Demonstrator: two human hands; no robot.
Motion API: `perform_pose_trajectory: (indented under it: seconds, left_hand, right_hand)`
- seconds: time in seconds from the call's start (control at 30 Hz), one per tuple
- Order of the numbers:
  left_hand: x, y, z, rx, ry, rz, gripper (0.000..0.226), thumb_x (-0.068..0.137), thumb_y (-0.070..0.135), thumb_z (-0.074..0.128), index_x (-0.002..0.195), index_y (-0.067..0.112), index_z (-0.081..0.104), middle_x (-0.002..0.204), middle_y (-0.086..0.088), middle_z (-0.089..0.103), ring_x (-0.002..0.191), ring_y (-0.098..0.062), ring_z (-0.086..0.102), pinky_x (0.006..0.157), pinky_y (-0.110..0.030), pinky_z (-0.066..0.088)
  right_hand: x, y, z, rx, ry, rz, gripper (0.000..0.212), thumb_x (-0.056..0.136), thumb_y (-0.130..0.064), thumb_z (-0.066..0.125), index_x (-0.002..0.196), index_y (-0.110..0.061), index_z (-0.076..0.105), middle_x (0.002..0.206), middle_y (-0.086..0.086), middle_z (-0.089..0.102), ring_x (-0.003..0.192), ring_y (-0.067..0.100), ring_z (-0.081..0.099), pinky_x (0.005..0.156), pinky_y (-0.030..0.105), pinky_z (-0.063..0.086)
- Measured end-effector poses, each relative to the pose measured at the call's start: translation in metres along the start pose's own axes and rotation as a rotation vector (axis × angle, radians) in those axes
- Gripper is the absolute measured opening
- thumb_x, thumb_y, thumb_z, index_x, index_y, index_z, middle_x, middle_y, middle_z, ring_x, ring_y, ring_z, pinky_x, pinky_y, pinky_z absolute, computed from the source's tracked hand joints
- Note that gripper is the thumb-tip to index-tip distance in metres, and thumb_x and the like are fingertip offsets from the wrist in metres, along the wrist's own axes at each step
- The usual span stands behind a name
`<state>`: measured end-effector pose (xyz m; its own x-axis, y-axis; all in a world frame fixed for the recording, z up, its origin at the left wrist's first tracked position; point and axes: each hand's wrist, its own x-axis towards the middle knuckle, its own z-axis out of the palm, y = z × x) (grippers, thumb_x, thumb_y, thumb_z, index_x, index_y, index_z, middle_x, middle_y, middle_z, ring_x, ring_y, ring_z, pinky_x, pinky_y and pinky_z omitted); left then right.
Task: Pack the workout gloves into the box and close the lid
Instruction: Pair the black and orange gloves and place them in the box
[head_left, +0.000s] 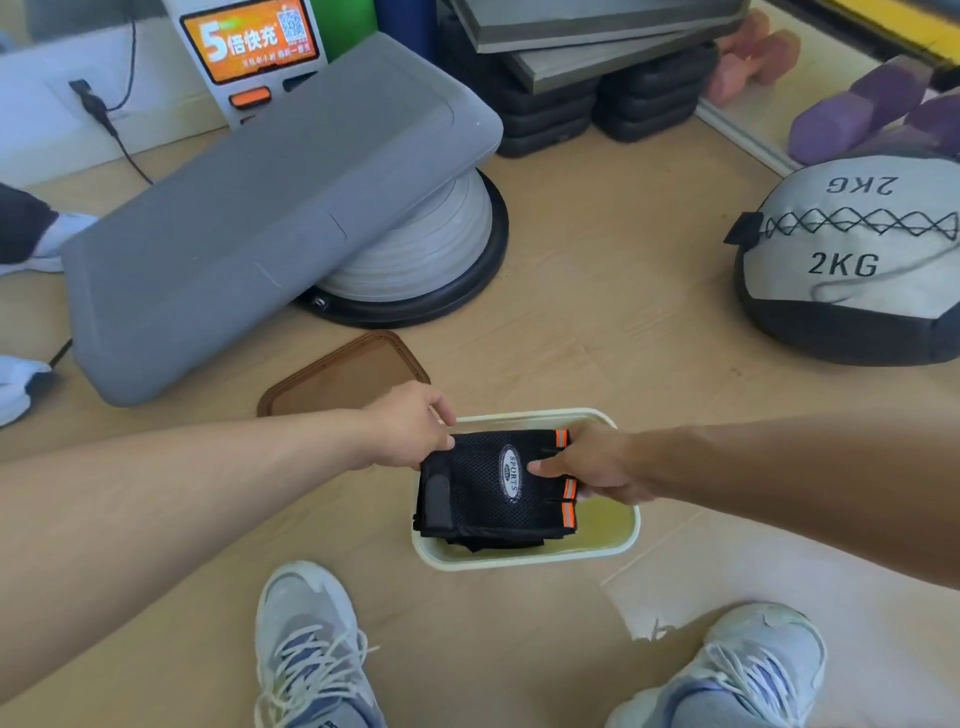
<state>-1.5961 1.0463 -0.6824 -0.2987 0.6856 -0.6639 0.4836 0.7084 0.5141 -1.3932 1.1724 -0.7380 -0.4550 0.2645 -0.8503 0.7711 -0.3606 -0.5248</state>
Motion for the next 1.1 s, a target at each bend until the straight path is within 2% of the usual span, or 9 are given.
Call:
perform_pose_trajectory:
  seconds: [0.1, 0.33, 0.47, 0.57, 0.63, 0.7, 0.87, 1.0, 1.1]
  left_hand:
    - [-0.004, 0.0, -0.002, 0.102, 0.027, -0.003, 0.023, 0.09, 0.022, 0.074, 0.111, 0.022, 0.065, 0.106, 0.005, 0.07, 0.076, -0.018, 0.072, 0.075, -0.032, 0.057]
    - [-0.002, -0.002, -0.01, 0.346, 0.04, 0.069, 0.032, 0.091, 0.026, 0.071, 0.122, 0.025, 0.063, 0.123, 0.006, 0.061, 0.104, -0.016, 0.057, 0.078, -0.028, 0.042]
    - [-0.003, -0.005, -0.012, 0.583, 0.027, 0.143, 0.041, 0.093, 0.03, 0.064, 0.133, 0.028, 0.054, 0.135, 0.003, 0.054, 0.121, -0.023, 0.054, 0.089, -0.035, 0.045]
    - [-0.004, -0.007, -0.013, 0.642, -0.054, 0.115, 0.052, 0.095, 0.035, 0.063, 0.144, 0.028, 0.046, 0.147, 0.0, 0.05, 0.132, -0.026, 0.05, 0.099, -0.039, 0.046]
    - [-0.005, -0.008, -0.012, 0.654, -0.114, 0.082, 0.058, 0.096, 0.036, 0.062, 0.15, 0.029, 0.04, 0.151, -0.002, 0.048, 0.135, -0.028, 0.048, 0.101, -0.039, 0.045]
    - [-0.006, -0.009, -0.011, 0.656, -0.146, 0.07, 0.062, 0.096, 0.036, 0.063, 0.152, 0.029, 0.037, 0.153, -0.003, 0.046, 0.137, -0.028, 0.047, 0.101, -0.038, 0.044]
    - [-0.009, -0.015, -0.007, 0.651, -0.178, 0.075, 0.069, 0.095, 0.04, 0.064, 0.155, 0.027, 0.033, 0.157, -0.001, 0.04, 0.14, -0.026, 0.044, 0.106, -0.038, 0.042]
    - [-0.012, -0.017, -0.008, 0.593, -0.154, 0.09, 0.073, 0.097, 0.042, 0.062, 0.158, 0.025, 0.026, 0.16, -0.002, 0.035, 0.144, -0.025, 0.038, 0.11, -0.037, 0.037]
    - [-0.013, -0.017, -0.007, 0.432, -0.076, 0.091, 0.068, 0.1, 0.045, 0.054, 0.158, 0.021, 0.026, 0.16, -0.005, 0.037, 0.144, -0.025, 0.038, 0.112, -0.036, 0.034]
  right_hand:
    - [0.009, 0.006, 0.012, -0.07, 0.036, 0.03, 0.029, 0.095, -0.015, 0.069, 0.122, -0.005, 0.066, 0.107, 0.004, 0.073, 0.085, 0.016, 0.07, 0.058, 0.022, 0.056]
    - [0.026, 0.025, 0.012, -0.272, 0.158, 0.098, 0.062, 0.07, -0.054, 0.077, 0.117, -0.016, 0.064, 0.113, 0.007, 0.073, 0.097, 0.025, 0.072, 0.098, 0.046, 0.055]
    - [0.008, 0.019, 0.011, -0.454, 0.341, 0.03, 0.07, 0.091, -0.044, 0.068, 0.148, -0.018, 0.038, 0.128, 0.006, 0.058, 0.11, 0.027, 0.06, 0.088, 0.033, 0.044]
    - [-0.008, 0.018, 0.016, -0.654, 0.453, -0.173, 0.045, 0.093, -0.034, 0.064, 0.133, -0.022, 0.048, 0.127, -0.002, 0.054, 0.101, 0.022, 0.061, 0.081, 0.032, 0.047]
    - [-0.01, 0.021, 0.023, -0.834, 0.279, -0.309, 0.023, 0.093, -0.023, 0.06, 0.115, -0.026, 0.058, 0.111, -0.006, 0.062, 0.097, 0.02, 0.062, 0.081, 0.03, 0.049]
    - [-0.01, 0.024, 0.032, -1.075, 0.05, -0.44, 0.032, 0.096, -0.016, 0.054, 0.124, -0.028, 0.063, 0.123, -0.007, 0.059, 0.108, 0.016, 0.059, 0.087, 0.025, 0.046]
    - [0.015, 0.025, 0.035, -1.785, -0.187, -0.56, 0.063, 0.102, -0.019, 0.045, 0.159, -0.033, 0.022, 0.17, -0.005, 0.004, 0.154, 0.024, 0.014, 0.114, 0.044, 0.036]
    - [0.015, 0.016, 0.035, -1.802, -0.26, -0.45, 0.059, 0.106, -0.027, 0.039, 0.161, -0.03, 0.017, 0.171, -0.004, -0.001, 0.157, 0.023, 0.004, 0.12, 0.045, 0.028]
    - [0.007, 0.004, 0.039, -1.509, -0.155, -0.529, 0.045, 0.104, -0.03, 0.044, 0.149, -0.031, 0.046, 0.161, -0.006, 0.035, 0.148, 0.019, 0.032, 0.115, 0.038, 0.037]
